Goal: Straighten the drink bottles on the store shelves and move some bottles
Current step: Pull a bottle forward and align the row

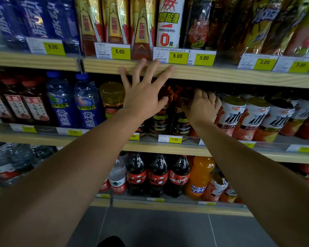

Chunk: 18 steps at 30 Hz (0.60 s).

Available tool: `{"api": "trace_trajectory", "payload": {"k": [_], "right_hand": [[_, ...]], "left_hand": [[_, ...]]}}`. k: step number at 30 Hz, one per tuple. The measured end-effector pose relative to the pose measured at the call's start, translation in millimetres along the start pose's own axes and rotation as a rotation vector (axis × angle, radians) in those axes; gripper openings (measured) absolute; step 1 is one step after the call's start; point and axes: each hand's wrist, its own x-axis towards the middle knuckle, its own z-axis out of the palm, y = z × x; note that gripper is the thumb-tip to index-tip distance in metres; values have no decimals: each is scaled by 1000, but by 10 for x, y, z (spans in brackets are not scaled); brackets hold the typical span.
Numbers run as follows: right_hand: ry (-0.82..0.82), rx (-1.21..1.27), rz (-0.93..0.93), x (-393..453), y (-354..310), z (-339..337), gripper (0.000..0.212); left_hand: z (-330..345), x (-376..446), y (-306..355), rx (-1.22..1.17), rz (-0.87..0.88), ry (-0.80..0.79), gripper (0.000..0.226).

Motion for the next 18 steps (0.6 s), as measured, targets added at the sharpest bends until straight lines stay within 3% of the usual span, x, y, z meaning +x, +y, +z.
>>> {"api": "trace_trajectory", "payload": {"k": [6, 18], "right_hand": [[-79, -25, 17, 139, -34, -79, 86], [-53, -65, 28, 158, -72, -14, 78]], "left_hand": [[34, -5, -5, 18, 4, 11, 84], [63, -2, -2, 37, -1, 19, 86]]}}
